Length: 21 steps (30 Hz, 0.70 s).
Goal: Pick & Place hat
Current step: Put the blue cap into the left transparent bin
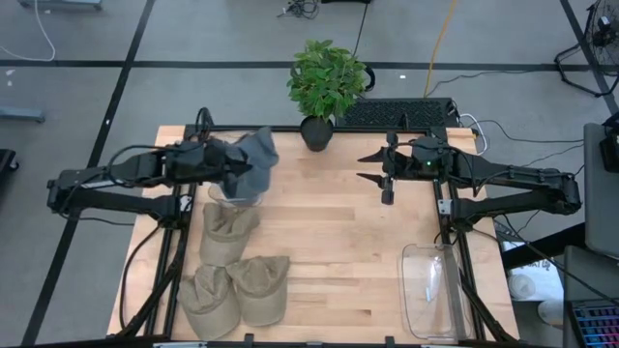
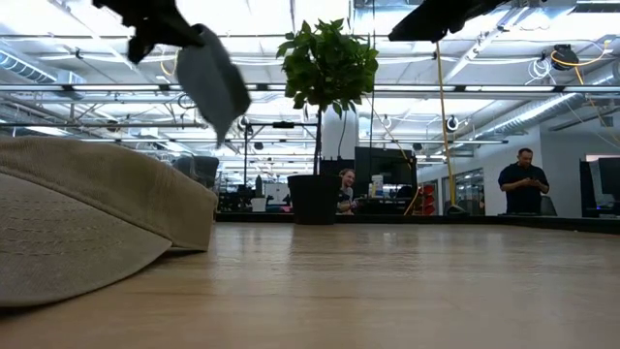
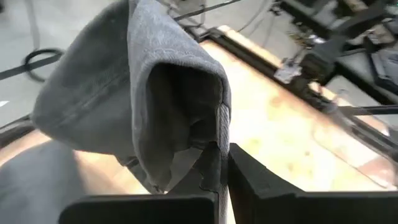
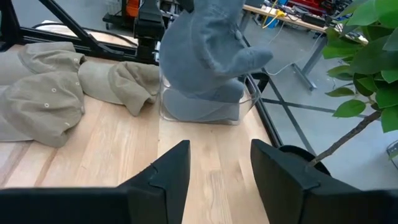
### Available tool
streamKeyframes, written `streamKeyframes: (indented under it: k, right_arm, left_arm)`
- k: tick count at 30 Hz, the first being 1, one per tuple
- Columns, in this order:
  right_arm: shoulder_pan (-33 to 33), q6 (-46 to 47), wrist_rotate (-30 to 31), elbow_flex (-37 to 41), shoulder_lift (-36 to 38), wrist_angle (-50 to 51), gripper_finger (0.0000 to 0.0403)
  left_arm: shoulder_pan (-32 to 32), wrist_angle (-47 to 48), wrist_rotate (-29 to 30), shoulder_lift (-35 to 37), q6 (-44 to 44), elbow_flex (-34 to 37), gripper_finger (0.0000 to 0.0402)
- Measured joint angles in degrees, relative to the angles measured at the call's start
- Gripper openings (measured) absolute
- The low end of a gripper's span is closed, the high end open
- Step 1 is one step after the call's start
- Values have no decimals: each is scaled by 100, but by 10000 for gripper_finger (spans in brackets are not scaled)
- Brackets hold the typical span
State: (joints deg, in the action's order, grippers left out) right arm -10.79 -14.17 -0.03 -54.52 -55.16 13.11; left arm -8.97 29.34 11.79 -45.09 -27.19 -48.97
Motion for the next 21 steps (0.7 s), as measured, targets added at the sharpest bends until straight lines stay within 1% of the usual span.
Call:
streamKeyframes:
  k: [4,7,11,18,21]
  right_arm:
    - [0,0,0,0,0,0,153]
    - [0,0,-1,0,-6,-1,155]
    - [0,0,-2,6,-43,10,154]
    - [2,-15,-2,7,-157,-14,149]
    - [2,-20,-2,5,-198,-48,150]
  left_arm:
    - [0,493,413,187,-54,0,8]
    - [0,727,649,242,92,0,8]
    - [0,980,682,227,558,0,8]
    - [0,926,677,77,735,-2,8]
    - [1,913,674,41,858,129,8]
